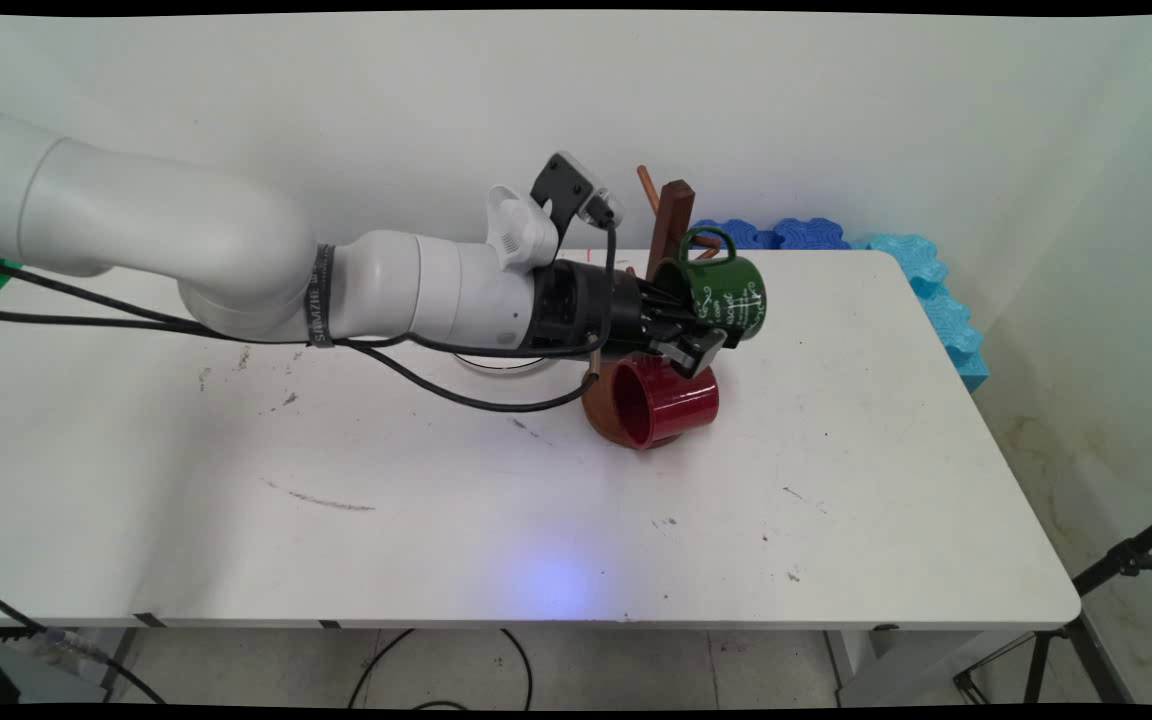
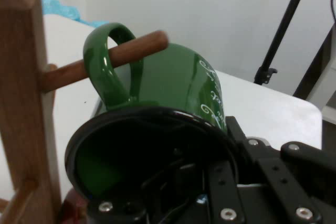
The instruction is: Place the picked object on the table
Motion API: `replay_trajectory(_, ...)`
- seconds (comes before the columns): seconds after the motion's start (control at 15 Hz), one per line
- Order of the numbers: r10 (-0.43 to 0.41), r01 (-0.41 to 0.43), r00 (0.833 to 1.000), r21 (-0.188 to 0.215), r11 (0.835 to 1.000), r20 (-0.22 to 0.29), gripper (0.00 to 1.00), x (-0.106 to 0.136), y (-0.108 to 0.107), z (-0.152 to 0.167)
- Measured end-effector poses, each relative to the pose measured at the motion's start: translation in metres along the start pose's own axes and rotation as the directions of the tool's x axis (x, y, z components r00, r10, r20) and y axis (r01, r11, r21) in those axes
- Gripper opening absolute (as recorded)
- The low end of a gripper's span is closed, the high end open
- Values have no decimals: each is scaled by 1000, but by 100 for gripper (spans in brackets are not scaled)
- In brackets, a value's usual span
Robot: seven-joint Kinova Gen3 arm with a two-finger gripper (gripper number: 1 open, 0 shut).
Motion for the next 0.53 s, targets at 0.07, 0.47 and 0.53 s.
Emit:
replay_trajectory(0.07, 2, -2, 1000, -7, 1000, -5, 0, 1, 2, -1)
replay_trajectory(0.47, 7, -8, 999, -45, 999, -32, 0, 7, 14, -11)
replay_trajectory(0.53, 6, -8, 999, -51, 999, -36, 0, 9, 16, -14)
